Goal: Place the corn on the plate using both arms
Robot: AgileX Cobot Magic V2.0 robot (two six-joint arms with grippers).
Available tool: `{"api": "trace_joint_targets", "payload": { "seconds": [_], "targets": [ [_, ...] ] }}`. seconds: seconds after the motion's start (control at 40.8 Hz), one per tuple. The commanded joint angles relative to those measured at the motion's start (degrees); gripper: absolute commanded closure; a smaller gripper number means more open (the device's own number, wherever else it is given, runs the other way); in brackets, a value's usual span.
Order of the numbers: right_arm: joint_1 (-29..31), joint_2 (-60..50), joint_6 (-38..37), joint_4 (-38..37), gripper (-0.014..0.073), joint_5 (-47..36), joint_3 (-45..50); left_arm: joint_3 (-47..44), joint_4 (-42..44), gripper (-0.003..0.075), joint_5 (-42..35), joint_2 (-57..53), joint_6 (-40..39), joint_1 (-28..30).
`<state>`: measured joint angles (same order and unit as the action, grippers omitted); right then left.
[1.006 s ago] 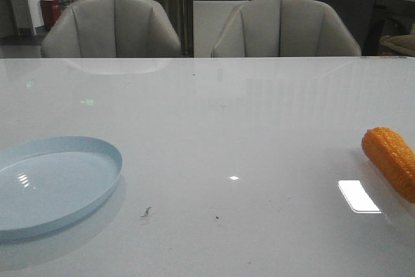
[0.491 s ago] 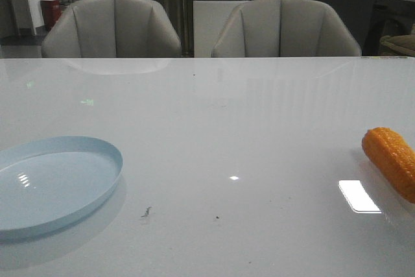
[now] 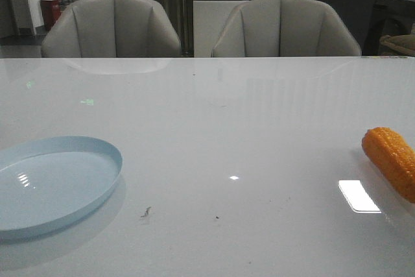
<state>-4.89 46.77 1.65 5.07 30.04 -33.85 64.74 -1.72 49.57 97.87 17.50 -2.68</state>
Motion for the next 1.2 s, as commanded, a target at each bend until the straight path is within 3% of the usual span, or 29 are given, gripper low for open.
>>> {"api": "trace_joint_targets", "payload": {
  "seconds": [0.0,0.687,0.785,1.03,1.177],
  "targets": [
    [-0.1,-0.1,0.4,0.4,0.0106,-3.6,-2.1,2.2,-2.7,0.0285,0.3,1.0,1.0,-0.4],
    [-0.1,-0.1,0.4,0.4,0.0106,-3.6,-2.1,2.2,-4.6,0.0288,-1.5,6.6,1.0,-0.4],
    [-0.1,-0.1,0.4,0.4,0.0106,-3.6,-2.1,2.2,-4.7,0.0349,-1.7,7.1,1.0,-0.4],
    [-0.1,-0.1,0.4,0.4,0.0106,-3.6,-2.1,2.2,-5.5,0.0637,-1.7,7.5,0.7,-0.4],
    [-0.1,-0.1,0.4,0.4,0.0106,-3.6,-2.1,2.3,-5.5,0.0627,-2.1,7.5,0.7,-0.4]
  ]
}}
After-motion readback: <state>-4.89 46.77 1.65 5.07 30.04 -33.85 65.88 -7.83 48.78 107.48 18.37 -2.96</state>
